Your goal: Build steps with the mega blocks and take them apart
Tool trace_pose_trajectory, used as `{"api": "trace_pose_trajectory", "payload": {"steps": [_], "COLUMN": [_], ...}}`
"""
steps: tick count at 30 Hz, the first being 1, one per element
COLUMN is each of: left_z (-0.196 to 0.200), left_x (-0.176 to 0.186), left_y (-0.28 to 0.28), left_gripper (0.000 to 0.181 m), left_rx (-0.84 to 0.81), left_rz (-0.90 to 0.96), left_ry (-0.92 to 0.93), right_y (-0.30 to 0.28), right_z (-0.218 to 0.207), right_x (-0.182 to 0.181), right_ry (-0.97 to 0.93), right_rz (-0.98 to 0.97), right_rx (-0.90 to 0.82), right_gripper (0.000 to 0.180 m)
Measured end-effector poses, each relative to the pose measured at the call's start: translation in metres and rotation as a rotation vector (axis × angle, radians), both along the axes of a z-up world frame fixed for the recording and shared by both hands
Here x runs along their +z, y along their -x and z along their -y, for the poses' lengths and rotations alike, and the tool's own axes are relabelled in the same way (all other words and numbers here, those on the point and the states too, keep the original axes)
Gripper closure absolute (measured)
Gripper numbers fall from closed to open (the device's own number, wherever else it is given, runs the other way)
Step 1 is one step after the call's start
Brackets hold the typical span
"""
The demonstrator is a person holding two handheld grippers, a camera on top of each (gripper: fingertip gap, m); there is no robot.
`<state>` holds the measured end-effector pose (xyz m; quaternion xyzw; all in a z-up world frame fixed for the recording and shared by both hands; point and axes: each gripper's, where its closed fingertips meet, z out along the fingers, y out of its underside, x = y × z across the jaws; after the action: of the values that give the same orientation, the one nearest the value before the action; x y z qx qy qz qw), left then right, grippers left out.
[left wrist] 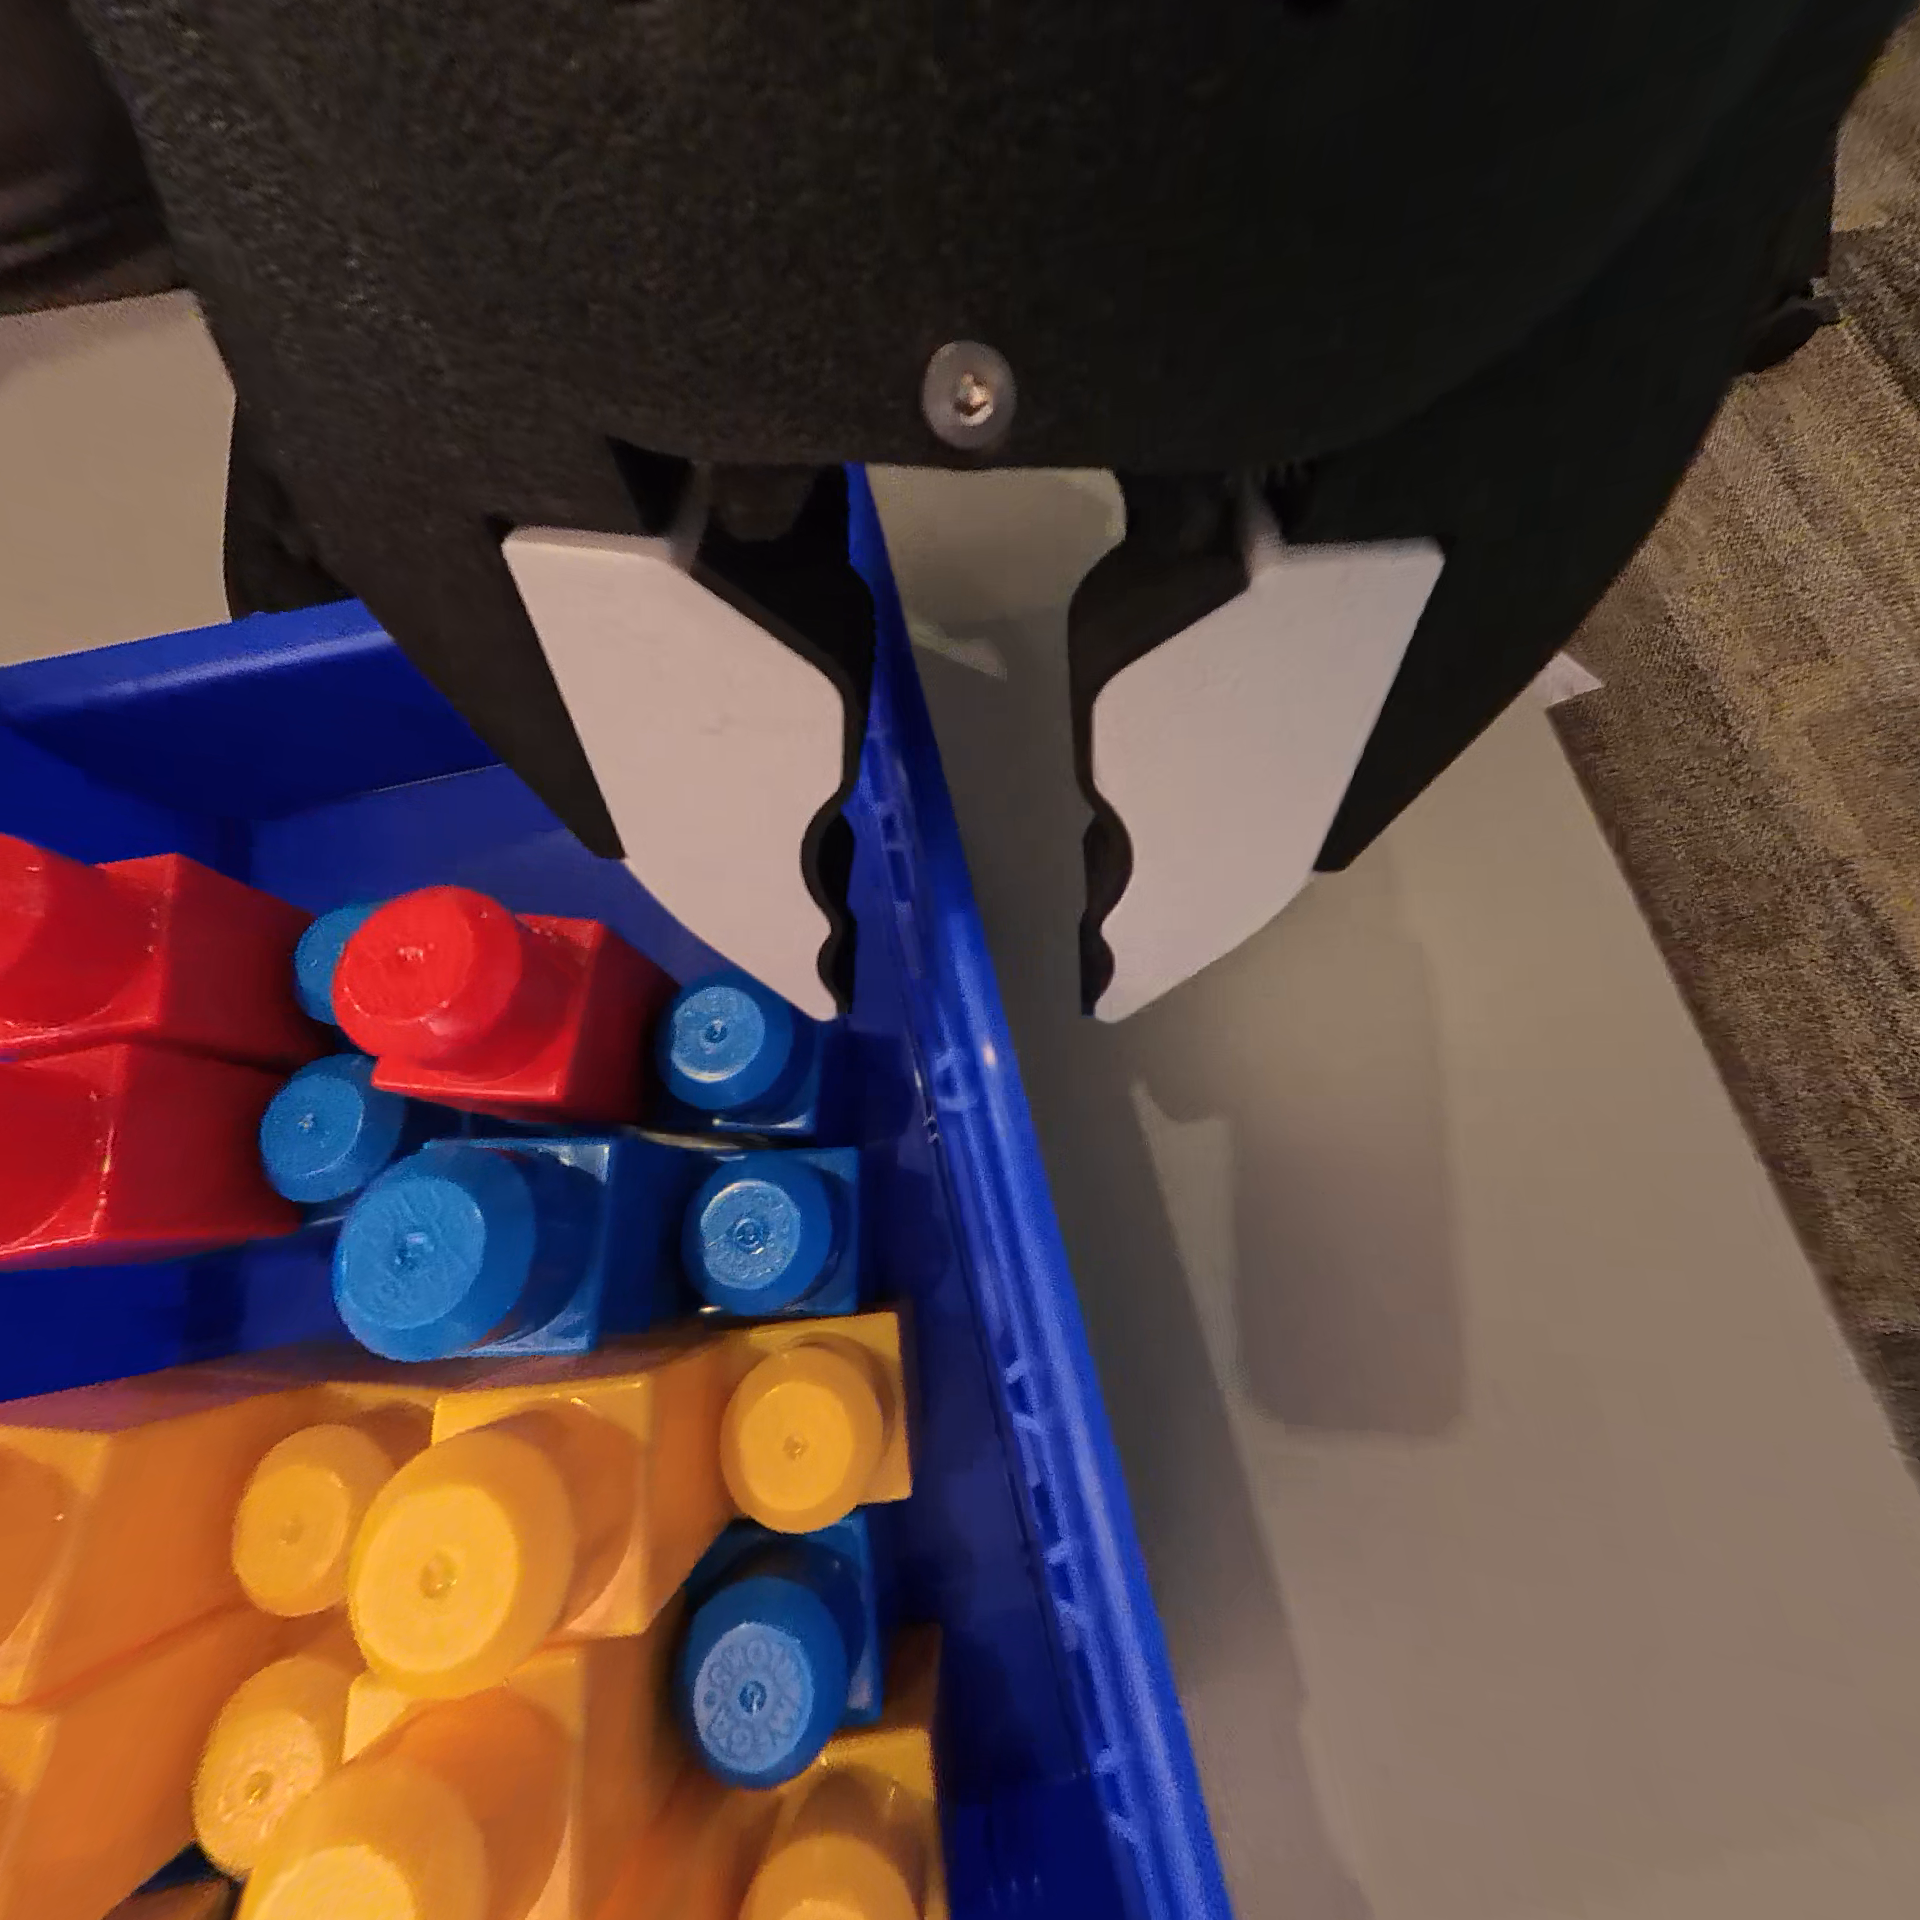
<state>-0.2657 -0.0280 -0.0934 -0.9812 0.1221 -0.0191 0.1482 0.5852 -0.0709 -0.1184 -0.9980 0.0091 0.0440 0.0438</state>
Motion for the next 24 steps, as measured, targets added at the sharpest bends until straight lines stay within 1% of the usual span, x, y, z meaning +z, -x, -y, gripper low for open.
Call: {"api": "trace_pose_trajectory", "payload": {"steps": [4,9,12,15,17,19,20,22,23,24], "left_z": [0.001,-0.009,-0.016,-0.023,-0.026,-0.024,-0.023,-0.024,-0.024,-0.024], "left_x": [0.030,0.097,0.142,0.184,0.205,0.222,0.228,0.238,0.241,0.242], "left_y": [0.006,-0.001,-0.008,-0.027,-0.039,-0.044,-0.048,-0.069,-0.080,-0.091], "left_gripper": [0.139,0.138,0.131,0.124,0.122,0.113,0.117,0.114,0.114,0.113], "left_rx": [0.038,0.078,0.115,0.125,0.123,0.196,0.228,0.222,0.219,0.210], "left_rz": [-0.028,-0.053,-0.104,-0.161,-0.241,-0.349,-0.382,-0.360,-0.325,-0.284], "left_ry": [-0.108,-0.403,-0.620,-0.848,-0.989,-1.123,-1.177,-1.272,-1.309,-1.332], "right_y": [-0.006,-0.003,0.008,0.032,0.050,0.067,0.074,0.089,0.097,0.105], "right_z": [-0.005,-0.017,-0.028,-0.038,-0.044,-0.049,-0.050,-0.048,-0.047,-0.045], "right_x": [0.027,0.084,0.130,0.174,0.201,0.227,0.241,0.261,0.269,0.276], "right_ry": [-0.108,-0.332,-0.530,-0.736,-0.871,-1.018,-1.103,-1.271,-1.353,-1.416], "right_rz": [0.056,0.171,0.261,0.296,0.317,0.361,0.392,0.448,0.480,0.503], "right_rx": [-0.043,-0.062,-0.039,-0.004,0.032,0.077,0.094,0.148,0.178,0.202], "right_gripper": [0.162,0.162,0.162,0.160,0.158,0.156,0.156,0.155,0.152,0.144]}}
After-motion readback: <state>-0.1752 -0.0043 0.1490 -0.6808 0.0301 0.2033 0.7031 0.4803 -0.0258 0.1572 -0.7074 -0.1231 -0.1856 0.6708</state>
